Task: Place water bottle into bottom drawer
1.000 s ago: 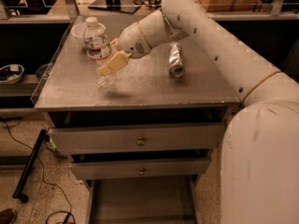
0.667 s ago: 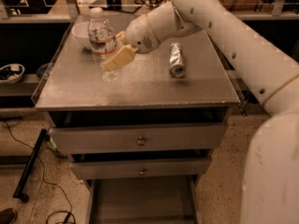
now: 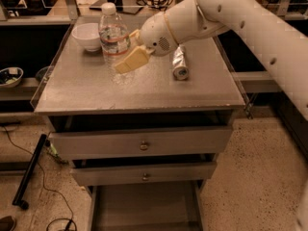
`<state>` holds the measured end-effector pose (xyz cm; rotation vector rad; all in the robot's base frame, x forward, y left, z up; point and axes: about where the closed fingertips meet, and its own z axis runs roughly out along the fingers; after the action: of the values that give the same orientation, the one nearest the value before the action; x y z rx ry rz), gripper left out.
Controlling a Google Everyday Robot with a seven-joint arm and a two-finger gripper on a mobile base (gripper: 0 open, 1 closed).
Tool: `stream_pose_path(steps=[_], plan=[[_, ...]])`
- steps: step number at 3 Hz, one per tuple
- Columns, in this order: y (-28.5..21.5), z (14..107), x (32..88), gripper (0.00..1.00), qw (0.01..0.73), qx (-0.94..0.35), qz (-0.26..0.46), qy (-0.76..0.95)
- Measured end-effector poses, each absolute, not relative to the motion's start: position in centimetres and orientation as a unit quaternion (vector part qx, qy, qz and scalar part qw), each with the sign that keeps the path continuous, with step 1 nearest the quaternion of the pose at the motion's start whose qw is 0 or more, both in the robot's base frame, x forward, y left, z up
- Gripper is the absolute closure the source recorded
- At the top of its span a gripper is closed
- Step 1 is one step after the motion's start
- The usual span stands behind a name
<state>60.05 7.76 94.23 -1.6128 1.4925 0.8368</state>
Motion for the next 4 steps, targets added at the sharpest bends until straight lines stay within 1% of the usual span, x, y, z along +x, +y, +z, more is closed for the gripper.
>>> stream_pose_path(steps=[1, 2, 3, 4], plan=[[7.0, 94.8, 57.8, 1.00, 0.387, -0.628, 0.320, 0.594], [6.4, 95.2, 53.6, 1.00, 0.381, -0.625, 0.311, 0.607], [6.0, 95.1, 50.8, 1.00, 0.376, -0.620, 0.308, 0.616], [5.6, 93.8, 47.5, 1.00, 0.367, -0.643, 0.269, 0.616]])
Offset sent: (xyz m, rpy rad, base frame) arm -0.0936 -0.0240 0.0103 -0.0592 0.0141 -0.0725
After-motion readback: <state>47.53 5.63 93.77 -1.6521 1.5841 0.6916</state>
